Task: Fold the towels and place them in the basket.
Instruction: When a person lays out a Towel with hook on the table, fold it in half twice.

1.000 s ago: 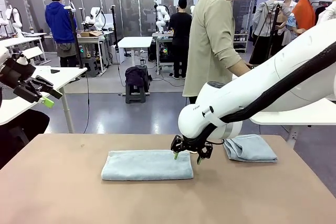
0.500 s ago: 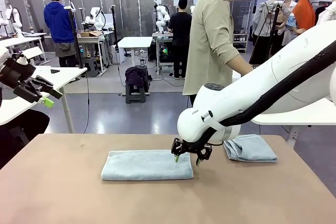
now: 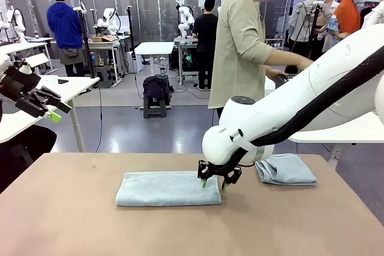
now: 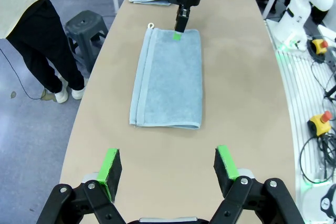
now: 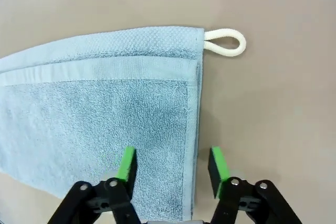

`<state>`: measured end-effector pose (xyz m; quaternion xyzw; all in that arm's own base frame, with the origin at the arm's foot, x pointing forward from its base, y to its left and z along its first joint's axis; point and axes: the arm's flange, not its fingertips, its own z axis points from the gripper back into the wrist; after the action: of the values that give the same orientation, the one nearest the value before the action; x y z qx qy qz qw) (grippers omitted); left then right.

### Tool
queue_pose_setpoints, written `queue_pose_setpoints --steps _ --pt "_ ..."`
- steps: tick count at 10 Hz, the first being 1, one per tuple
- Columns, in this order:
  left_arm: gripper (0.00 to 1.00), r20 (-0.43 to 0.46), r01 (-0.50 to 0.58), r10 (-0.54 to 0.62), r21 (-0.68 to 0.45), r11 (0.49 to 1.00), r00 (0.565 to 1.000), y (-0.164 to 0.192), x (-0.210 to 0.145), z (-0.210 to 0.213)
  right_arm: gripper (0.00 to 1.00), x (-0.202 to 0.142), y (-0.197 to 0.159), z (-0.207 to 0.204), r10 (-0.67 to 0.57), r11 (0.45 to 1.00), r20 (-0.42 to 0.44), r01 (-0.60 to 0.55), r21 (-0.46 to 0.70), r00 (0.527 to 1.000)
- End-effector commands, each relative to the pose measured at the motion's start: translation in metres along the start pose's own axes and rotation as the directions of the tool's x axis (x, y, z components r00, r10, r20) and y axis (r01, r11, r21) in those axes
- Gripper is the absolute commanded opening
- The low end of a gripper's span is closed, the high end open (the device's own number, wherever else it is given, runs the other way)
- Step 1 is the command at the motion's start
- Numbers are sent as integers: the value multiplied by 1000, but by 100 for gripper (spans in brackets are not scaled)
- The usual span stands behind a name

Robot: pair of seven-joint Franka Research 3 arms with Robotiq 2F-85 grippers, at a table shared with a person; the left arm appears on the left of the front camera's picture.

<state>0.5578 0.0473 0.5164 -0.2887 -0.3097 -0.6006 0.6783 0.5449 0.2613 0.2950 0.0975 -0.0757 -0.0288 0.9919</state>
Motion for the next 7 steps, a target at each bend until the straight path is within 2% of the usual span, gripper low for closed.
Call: queue_pose_setpoints --steps 1,2,7 --pt "90 -15 -1 1 5 1000 1000 -2 2 2 79 2 8 -7 -42 999 28 43 -22 999" --pt "90 -15 -1 1 5 1000 1000 -2 2 2 58 2 9 -8 -43 999 29 43 -23 999" --pt "90 -15 -1 1 5 1000 1000 -2 2 2 56 2 11 -10 -43 998 32 44 -43 999"
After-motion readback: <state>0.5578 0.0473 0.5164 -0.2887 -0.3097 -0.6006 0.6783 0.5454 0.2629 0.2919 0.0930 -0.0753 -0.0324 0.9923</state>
